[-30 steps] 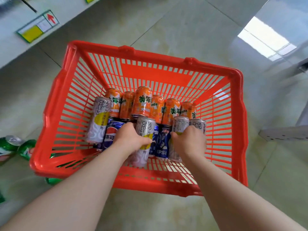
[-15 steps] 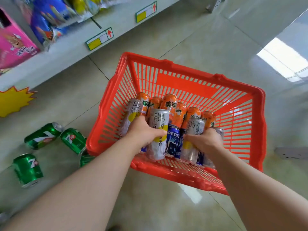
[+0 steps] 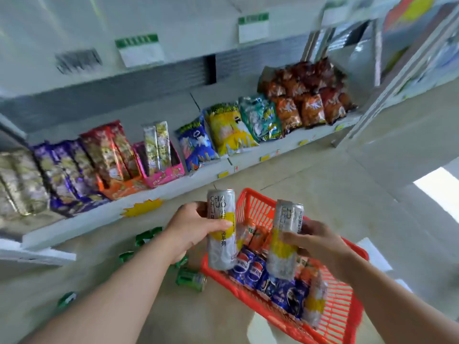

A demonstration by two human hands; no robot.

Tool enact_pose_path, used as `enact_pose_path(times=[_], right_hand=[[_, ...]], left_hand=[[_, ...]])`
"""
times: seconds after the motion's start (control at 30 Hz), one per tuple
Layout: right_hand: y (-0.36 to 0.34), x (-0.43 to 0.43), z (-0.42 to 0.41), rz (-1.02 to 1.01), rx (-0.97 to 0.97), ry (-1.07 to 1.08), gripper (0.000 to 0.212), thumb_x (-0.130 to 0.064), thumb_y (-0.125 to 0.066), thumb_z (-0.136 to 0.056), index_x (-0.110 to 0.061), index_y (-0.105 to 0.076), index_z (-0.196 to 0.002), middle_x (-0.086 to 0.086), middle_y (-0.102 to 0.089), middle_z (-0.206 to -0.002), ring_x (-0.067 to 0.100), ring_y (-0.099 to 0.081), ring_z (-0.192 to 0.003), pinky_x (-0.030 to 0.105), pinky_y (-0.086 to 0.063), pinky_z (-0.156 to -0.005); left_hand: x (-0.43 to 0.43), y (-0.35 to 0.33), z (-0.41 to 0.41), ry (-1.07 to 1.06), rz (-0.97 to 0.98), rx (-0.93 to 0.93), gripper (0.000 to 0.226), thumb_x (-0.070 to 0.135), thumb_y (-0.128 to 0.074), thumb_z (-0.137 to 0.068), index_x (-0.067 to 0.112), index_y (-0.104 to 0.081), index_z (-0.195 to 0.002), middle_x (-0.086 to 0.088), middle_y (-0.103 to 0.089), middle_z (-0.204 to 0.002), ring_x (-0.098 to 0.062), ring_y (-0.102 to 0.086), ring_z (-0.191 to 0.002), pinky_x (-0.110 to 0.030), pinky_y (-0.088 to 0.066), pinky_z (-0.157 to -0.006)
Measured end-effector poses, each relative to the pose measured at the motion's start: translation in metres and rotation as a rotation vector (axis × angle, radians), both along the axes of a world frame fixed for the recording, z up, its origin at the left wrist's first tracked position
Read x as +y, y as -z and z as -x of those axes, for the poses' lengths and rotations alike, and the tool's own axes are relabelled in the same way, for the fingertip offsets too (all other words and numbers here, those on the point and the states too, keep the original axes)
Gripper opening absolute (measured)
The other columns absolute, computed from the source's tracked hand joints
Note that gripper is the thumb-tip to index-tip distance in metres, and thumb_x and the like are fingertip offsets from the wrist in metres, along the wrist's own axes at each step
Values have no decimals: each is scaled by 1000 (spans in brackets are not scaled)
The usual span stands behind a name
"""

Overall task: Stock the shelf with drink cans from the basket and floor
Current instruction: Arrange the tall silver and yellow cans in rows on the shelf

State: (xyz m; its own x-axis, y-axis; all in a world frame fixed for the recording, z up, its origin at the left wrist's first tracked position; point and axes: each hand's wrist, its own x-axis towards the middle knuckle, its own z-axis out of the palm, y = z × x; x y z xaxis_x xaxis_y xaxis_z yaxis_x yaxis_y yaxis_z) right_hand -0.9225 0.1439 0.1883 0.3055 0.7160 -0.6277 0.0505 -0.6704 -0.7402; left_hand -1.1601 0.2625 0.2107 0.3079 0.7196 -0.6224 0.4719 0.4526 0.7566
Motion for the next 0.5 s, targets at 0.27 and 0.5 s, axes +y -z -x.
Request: enact_pose_path(times=[0.27,0.5], right_hand=[[-195,88,69,-244,10,-268,26,-13,-80,-72,-7,-73,-96,22,-72,-97,29,-69,-87,47,-53,-89],[-311,178,159,-398,-20,-439,37,-27,-88,-63,-18,-75,-97,20,-72,-103,39,-67,-100,56,-51,-94]], left_hand=[[48,-193,107,-119,-168,-90,57,22,-90,-57,19,-63,-107,0,-74,-100,-15,-70,-95,-32,-55,-85],[102,-311,215,-313,-419,-102,51,15,-88,-59,13,-64,-105,-5,-74,-98,-20,-71,-93,-39,-53,-91]])
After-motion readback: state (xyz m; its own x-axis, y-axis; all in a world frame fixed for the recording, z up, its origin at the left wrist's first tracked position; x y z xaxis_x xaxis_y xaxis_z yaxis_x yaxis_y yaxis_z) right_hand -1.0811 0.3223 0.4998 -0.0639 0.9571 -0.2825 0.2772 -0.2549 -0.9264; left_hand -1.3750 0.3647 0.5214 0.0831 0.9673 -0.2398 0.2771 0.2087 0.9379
